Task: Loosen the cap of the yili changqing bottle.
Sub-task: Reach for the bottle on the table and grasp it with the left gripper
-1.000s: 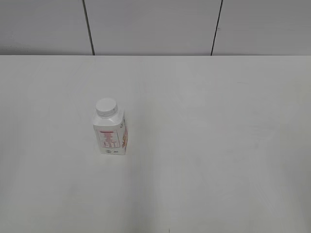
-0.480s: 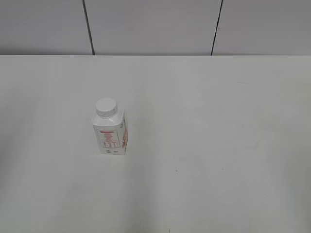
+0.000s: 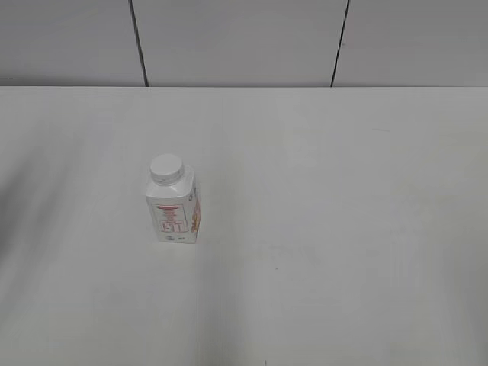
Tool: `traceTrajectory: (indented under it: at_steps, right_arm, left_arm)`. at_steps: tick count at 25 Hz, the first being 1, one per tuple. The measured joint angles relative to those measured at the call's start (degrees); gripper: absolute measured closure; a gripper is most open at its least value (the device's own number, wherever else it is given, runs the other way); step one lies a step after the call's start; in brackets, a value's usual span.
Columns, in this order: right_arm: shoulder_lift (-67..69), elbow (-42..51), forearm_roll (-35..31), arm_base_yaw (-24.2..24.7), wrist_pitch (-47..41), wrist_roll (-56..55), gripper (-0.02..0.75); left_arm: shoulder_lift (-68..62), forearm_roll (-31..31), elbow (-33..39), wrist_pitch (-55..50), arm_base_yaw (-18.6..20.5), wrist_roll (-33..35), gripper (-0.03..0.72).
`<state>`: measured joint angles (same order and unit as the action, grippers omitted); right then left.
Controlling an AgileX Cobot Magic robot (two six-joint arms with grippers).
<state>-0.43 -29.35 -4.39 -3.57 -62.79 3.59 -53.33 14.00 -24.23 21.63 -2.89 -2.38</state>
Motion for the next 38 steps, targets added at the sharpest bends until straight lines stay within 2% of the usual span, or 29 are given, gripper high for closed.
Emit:
traceTrajectory:
  at_steps: [6, 9, 15, 18, 21, 24, 27, 32, 35, 38]
  right_arm:
    - [0.0, 0.0, 0.0, 0.0, 0.0, 0.0, 0.159]
    - [0.0, 0.0, 0.0, 0.0, 0.0, 0.0, 0.159]
    - [0.0, 0.0, 0.0, 0.0, 0.0, 0.0, 0.159]
    - [0.0, 0.0, 0.0, 0.0, 0.0, 0.0, 0.159]
    - [0.0, 0.0, 0.0, 0.0, 0.0, 0.0, 0.159]
    - [0.0, 0.0, 0.0, 0.0, 0.0, 0.0, 0.159]
    - [0.0, 0.0, 0.0, 0.0, 0.0, 0.0, 0.159]
    - [0.0, 0.0, 0.0, 0.0, 0.0, 0.0, 0.159]
    - [0.0, 0.0, 0.0, 0.0, 0.0, 0.0, 0.159]
    - [0.0, 0.0, 0.0, 0.0, 0.0, 0.0, 0.159]
  left_arm:
    - [-9.6, -0.5, 0.0, 7.4, 0.0, -0.9, 0.323]
    - [-13.8, -0.5, 0.0, 10.4, 1.2, -2.4, 0.323]
    - [-23.1, 5.9, 0.0, 18.2, 8.1, -8.1, 0.322]
    - [-28.5, 14.7, -1.6, 22.9, 12.2, -13.8, 0.322]
    - [-34.7, 32.0, -6.4, 28.0, 15.9, -22.3, 0.322]
    - [-41.5, 44.7, -12.3, 31.6, 17.9, -29.3, 0.322]
    - [-47.7, 52.6, -16.7, 34.7, 18.5, -33.3, 0.319]
    - [-57.5, 64.0, -23.1, 45.9, 18.7, -37.2, 0.312]
    - [-62.0, 69.7, -25.8, 46.9, 18.7, -37.8, 0.312]
    - [-64.5, 72.9, -26.5, 46.9, 18.5, -37.5, 0.312]
